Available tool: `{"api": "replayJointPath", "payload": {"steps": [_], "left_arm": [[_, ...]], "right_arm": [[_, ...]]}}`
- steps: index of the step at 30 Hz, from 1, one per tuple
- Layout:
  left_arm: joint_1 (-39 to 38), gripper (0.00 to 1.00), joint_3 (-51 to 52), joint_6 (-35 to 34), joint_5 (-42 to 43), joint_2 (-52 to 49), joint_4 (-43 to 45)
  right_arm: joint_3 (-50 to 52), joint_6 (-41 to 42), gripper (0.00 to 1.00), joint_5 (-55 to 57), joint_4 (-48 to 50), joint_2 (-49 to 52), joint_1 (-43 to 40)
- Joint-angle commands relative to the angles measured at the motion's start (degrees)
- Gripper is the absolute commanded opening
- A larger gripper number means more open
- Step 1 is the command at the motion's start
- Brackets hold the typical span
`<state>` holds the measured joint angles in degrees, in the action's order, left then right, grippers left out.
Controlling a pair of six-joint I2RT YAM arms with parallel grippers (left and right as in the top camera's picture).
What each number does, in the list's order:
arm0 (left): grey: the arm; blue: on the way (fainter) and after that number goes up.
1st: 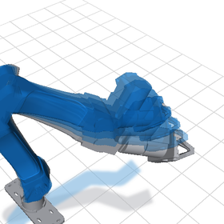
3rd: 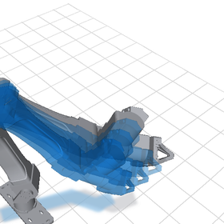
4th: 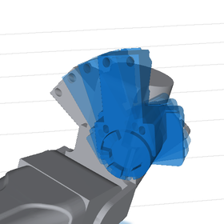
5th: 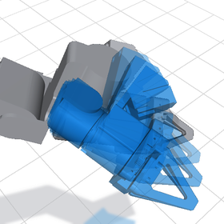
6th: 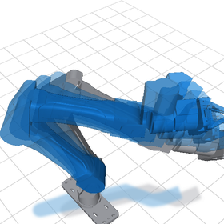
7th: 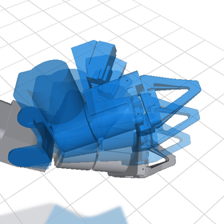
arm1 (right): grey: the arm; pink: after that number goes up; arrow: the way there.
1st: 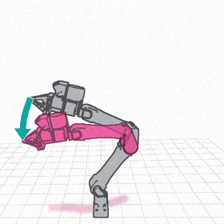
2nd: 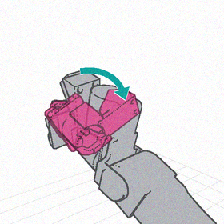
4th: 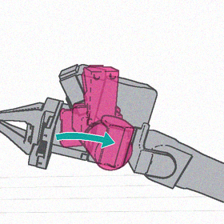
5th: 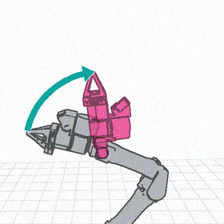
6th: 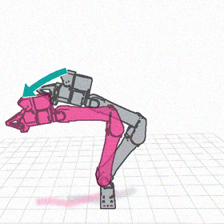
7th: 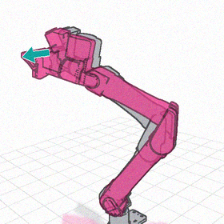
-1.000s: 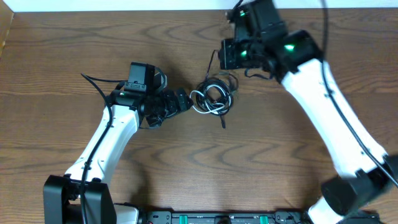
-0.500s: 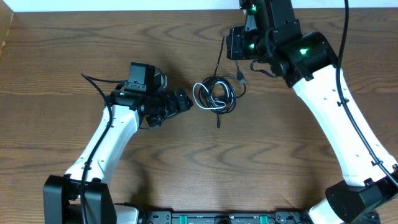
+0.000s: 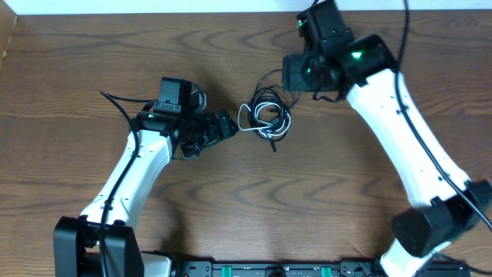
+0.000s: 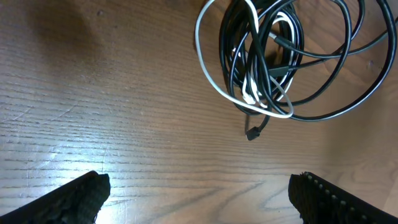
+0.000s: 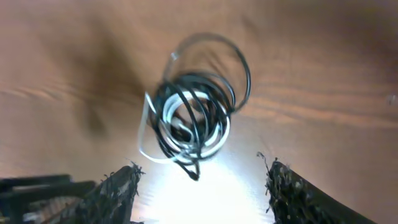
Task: Untangle cables
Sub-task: 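Lift the black cable with the right gripper and pull it away upward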
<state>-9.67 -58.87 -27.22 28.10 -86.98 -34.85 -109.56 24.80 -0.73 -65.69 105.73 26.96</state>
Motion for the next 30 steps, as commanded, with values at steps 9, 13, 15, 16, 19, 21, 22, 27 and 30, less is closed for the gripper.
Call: {"api": "replayJointPath", "payload": {"steps": [9, 13, 15, 16, 19, 21, 22, 27, 30], "left_arm": [[-0.1, 0.98, -0.6, -0.3, -0.7, -0.3, -0.3], [-0.1, 0.98, -0.6, -0.3, -0.7, -0.3, -0.5], [-0.1, 0.98, -0.6, -0.3, -0.7, -0.3, -0.6], [-0.1, 0.98, -0.6, -0.3, -0.7, -0.3, -0.7], [-0.1, 0.98, -0.6, -0.3, -0.7, -0.3, -0.6], [-0.1, 0.98, -0.6, -0.3, -0.7, -0.3, -0.6], [-0.1, 0.98, -0.6, -0.3, -0.7, -0.3, -0.6], [-0.1, 0.98, -0.6, -0.3, -0.7, -0.3, -0.6], [-0.1, 0.98, -0.6, -0.3, -0.7, -0.3, -0.6]], "right_arm": [[-0.2, -3.9, 0.61, -5.3, 1.4, 14.5, 2.0], [-0.2, -3.8, 0.29, -5.2, 2.1, 18.6, 2.1], [-0.2, -3.9, 0.01, -5.5, 2.0, 19.7, 2.1], [-0.2, -3.9, 0.01, -5.5, 2.0, 19.8, 2.1], [-0.7, -3.9, 0.01, -6.6, 2.3, 18.9, 2.0], [-2.2, -4.4, 0.01, -9.2, 2.1, 17.5, 1.9], [-3.3, -5.1, 0.01, -10.8, 1.9, 16.5, 1.9], [-9.6, -6.2, 0.01, -13.6, 1.6, 9.8, 1.9], [-12.1, -3.8, 0.01, -6.0, 2.8, 4.6, 1.9]]}}
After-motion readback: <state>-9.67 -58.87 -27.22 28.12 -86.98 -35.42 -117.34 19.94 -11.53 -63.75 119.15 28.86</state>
